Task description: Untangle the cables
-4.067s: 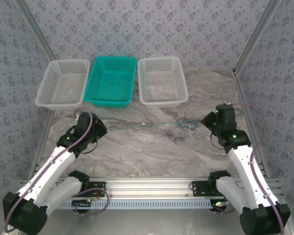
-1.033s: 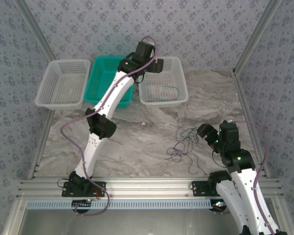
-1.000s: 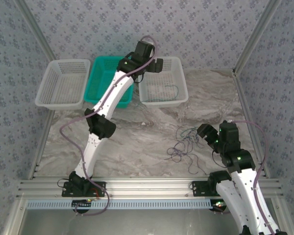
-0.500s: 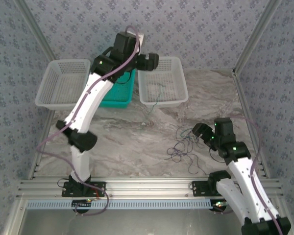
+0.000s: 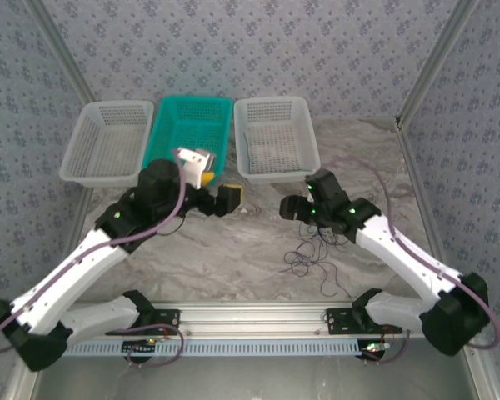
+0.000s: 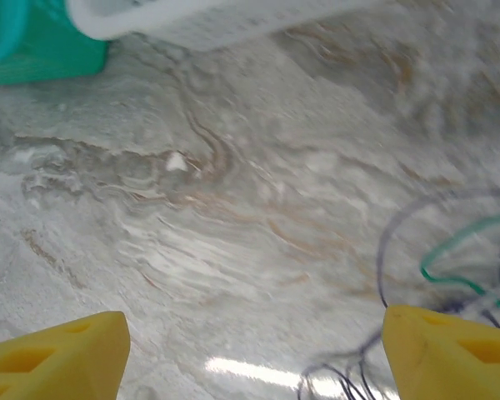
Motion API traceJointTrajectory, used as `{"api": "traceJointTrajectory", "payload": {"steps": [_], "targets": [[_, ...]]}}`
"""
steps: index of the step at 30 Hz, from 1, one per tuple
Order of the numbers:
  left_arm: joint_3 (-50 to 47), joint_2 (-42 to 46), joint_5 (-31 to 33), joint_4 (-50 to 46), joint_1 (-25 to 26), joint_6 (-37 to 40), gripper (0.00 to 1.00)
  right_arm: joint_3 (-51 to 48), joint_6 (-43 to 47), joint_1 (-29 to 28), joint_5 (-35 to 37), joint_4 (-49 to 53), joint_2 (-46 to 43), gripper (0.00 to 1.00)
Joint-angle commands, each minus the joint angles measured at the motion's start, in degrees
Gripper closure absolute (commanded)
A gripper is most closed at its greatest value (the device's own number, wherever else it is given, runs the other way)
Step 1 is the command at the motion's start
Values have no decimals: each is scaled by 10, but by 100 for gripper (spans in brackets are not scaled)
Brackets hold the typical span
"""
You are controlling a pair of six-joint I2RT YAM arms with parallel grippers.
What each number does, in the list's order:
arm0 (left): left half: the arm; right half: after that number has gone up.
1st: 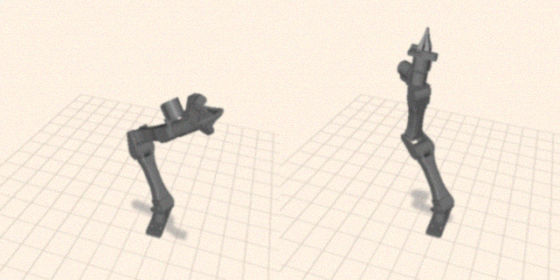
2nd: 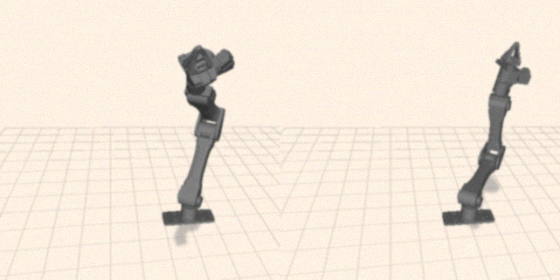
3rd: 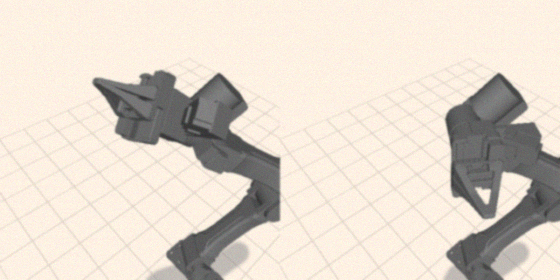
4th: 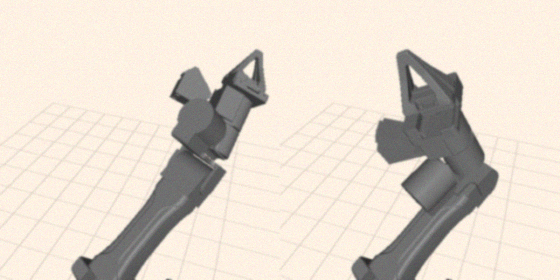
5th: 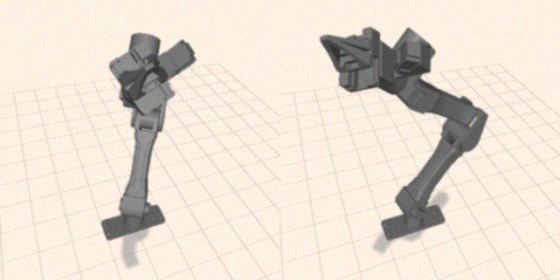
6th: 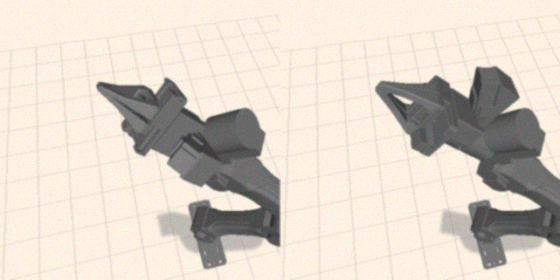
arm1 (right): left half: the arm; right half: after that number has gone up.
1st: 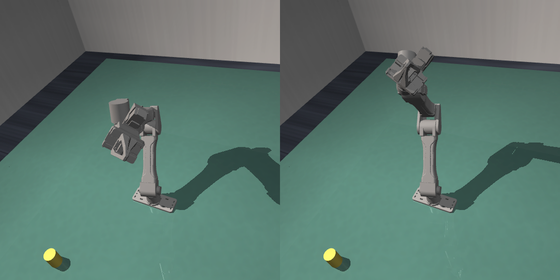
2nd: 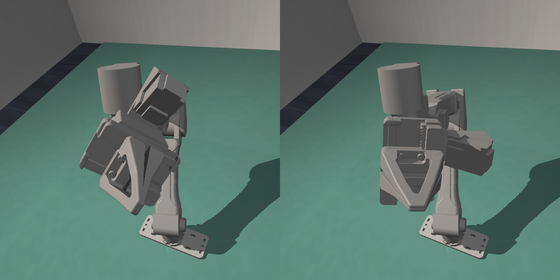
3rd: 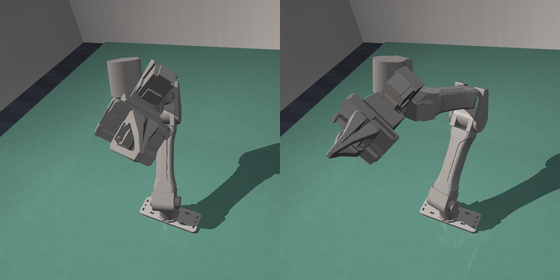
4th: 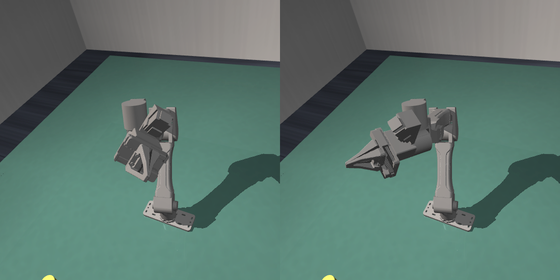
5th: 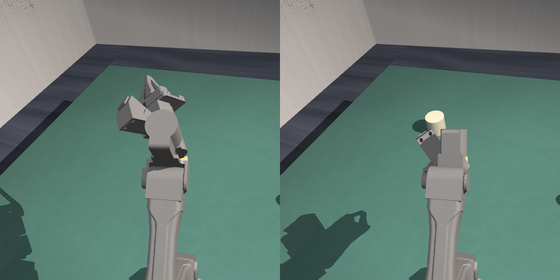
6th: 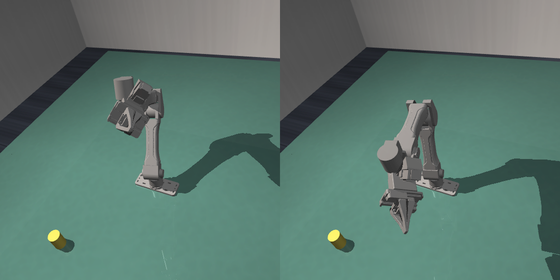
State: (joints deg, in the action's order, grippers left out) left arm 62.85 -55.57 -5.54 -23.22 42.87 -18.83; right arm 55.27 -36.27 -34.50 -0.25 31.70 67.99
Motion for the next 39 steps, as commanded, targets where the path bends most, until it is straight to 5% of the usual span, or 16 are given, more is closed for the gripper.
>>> {"api": "traceJointTrajectory", "payload": {"steps": [1, 5, 10, 13, 20, 22, 27, 30, 39], "targets": [[-41, 57, 11, 12, 2, -34, 1, 53, 59, -13, 51, -22, 55, 17], [-78, 90, 11, -22, 2, -44, 1, 112, 40, -13, 108, -30, 115, 15], [-117, 101, 3, -20, 3, -57, 0, 148, -94, 41, 216, 53, 144, 14], [-134, 107, 0, -10, 3, -62, 0, 98, -142, 89, 206, 32, 118, 14], [-145, 103, -3, -3, 3, -62, 1, 68, -105, 198, 87, -64, 136, 17], [-147, 104, -2, -3, 2, -63, 1, 85, -99, 209, 72, -68, 162, 28], [-155, 113, 12, -2, 3, -70, 1, 123, -95, 217, 60, -70, 209, 75], [-160, 117, 15, 1, 3, -74, 1, 158, -88, 217, 87, -53, 224, 93], [-160, 112, 21, 6, 2, -76, 1, 304, 33, 214, 66, -10, 352, 99]]}}
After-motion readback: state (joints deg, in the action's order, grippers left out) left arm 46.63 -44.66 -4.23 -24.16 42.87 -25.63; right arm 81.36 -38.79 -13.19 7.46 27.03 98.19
